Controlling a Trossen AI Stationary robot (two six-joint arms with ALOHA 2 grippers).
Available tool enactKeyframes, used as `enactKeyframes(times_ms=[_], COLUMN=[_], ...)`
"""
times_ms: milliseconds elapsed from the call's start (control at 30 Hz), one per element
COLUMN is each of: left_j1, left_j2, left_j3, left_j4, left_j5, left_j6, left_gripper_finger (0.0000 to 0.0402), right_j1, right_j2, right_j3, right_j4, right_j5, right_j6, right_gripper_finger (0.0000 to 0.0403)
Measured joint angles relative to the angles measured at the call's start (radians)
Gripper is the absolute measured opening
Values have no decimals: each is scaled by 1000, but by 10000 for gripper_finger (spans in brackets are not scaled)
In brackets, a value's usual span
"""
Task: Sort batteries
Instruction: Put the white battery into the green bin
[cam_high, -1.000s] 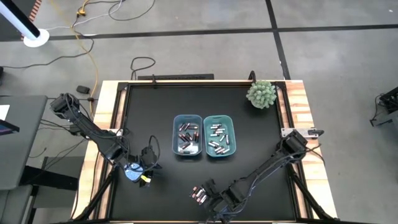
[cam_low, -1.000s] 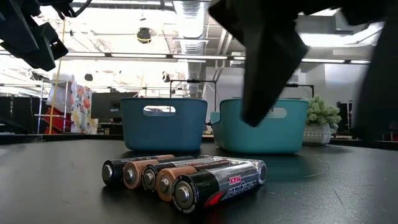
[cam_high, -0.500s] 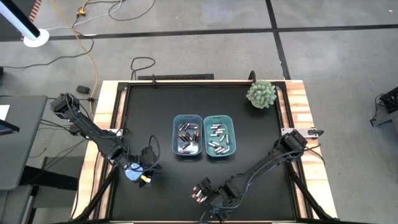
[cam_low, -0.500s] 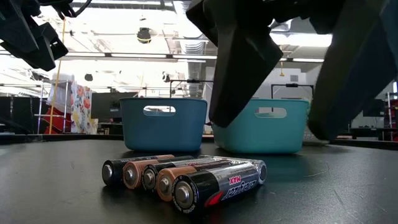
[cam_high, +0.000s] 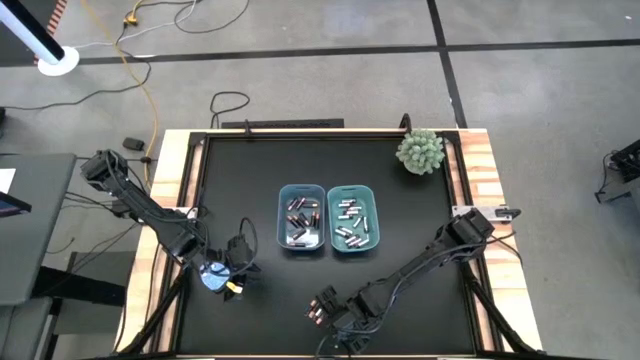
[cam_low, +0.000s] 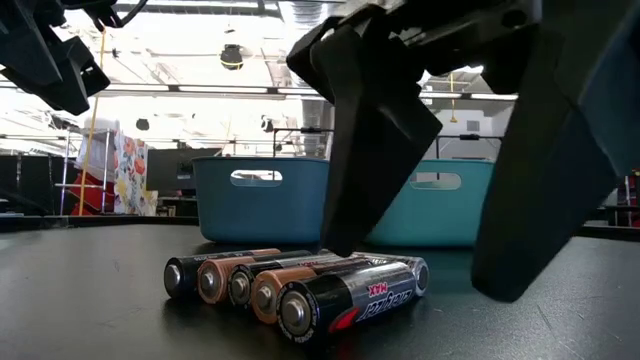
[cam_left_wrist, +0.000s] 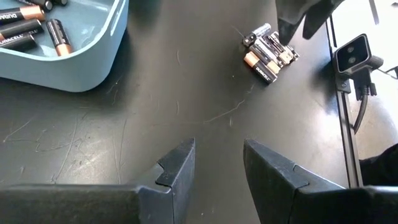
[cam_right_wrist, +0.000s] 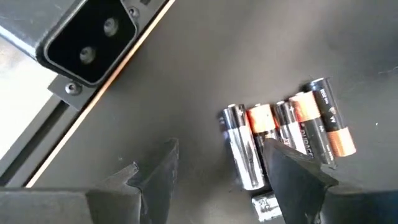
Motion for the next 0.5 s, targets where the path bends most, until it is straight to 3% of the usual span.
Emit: enactKeyframes(times_ms=[500], left_j1=[0], left_j2=[0], left_j3=[0], left_j4=[-3], left_j5=[0], left_j6=[-3], left_gripper_finger=[132], right_j1=[-7], right_j2=[25], right_j3=[0], right_j4=[6], right_j5=[-21], right_j6=[-4], right_gripper_finger=[249])
